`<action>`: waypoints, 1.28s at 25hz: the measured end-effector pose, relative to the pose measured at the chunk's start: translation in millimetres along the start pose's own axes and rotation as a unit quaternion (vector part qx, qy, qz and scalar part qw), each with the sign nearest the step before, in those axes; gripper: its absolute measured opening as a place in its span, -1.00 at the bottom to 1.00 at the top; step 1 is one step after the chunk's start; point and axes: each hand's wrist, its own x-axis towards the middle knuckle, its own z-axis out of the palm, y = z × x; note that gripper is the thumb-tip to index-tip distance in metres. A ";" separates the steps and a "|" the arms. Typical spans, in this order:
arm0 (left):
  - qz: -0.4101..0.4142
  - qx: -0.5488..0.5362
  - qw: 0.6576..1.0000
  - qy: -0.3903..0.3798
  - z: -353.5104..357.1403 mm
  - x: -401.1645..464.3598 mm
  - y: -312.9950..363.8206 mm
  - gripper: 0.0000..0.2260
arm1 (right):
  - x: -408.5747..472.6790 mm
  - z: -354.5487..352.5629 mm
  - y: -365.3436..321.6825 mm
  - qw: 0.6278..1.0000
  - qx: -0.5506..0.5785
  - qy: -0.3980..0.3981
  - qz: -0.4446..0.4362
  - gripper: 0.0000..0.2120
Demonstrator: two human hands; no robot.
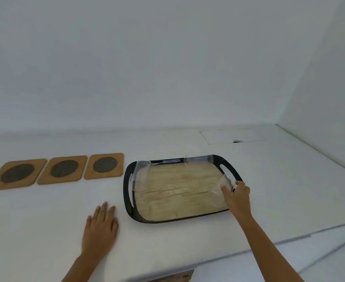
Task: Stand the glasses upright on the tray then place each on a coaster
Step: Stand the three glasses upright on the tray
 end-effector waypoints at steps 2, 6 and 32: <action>-0.013 -0.003 1.000 -0.008 0.6 3.8 -0.7 -0.36 | 16.5 4.2 1.4 0.998 -0.011 -0.024 0.055 -0.33; -0.027 0.016 0.999 0.023 12.4 4.1 -1.2 -0.32 | 40.4 18.8 5.9 0.987 0.007 -0.098 0.124 -0.10; 0.014 -0.008 1.000 -0.002 7.9 65.3 -44.9 -0.38 | 21.2 135.7 -35.1 0.977 0.164 -0.055 -0.128 -0.36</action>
